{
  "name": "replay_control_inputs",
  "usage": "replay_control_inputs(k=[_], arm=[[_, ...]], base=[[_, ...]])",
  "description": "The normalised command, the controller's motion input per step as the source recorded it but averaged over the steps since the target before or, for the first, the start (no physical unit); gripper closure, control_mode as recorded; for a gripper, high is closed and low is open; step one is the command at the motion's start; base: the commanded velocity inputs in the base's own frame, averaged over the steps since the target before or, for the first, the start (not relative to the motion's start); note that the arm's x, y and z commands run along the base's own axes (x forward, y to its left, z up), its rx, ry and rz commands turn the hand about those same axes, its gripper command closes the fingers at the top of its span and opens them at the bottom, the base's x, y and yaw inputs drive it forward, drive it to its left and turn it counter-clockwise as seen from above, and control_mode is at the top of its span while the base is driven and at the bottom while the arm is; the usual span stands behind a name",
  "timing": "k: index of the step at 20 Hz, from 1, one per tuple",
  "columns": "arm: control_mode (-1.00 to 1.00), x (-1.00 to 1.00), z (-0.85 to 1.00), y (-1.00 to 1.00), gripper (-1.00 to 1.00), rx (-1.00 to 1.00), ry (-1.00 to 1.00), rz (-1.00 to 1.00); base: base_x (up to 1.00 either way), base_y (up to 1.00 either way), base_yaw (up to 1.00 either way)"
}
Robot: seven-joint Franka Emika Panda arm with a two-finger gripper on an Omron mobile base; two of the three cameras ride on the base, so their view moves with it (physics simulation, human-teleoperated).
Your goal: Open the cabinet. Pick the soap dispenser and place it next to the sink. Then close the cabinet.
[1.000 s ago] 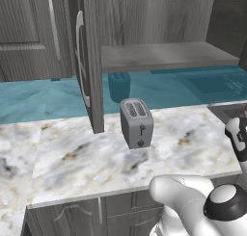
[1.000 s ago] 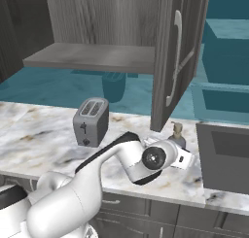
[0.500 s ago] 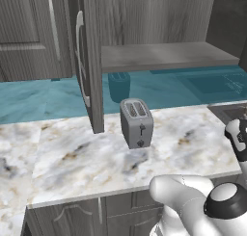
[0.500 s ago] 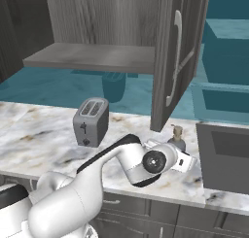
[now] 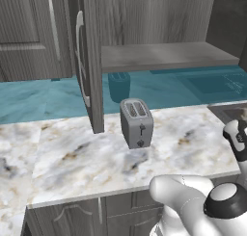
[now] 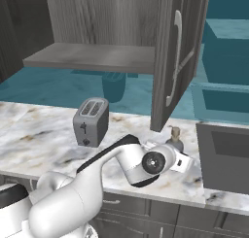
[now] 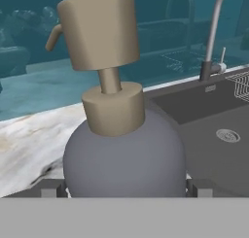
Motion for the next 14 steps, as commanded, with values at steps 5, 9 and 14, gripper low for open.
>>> replay_control_inputs(k=[5, 9, 14], arm=[[-1.0, 0.2, -0.18, 0.07, 1.0, 0.0, 0.0, 0.05], [-1.0, 0.2, -0.16, 0.01, 1.0, -0.01, 0.0, 0.02], [-1.0, 0.1, -0.08, -0.02, 1.0, -0.05, 0.0, 0.0]], base=[[0.0, 0.0, 0.0], [0.0, 0.0, 0.0], [0.0, 0.0, 0.0]])
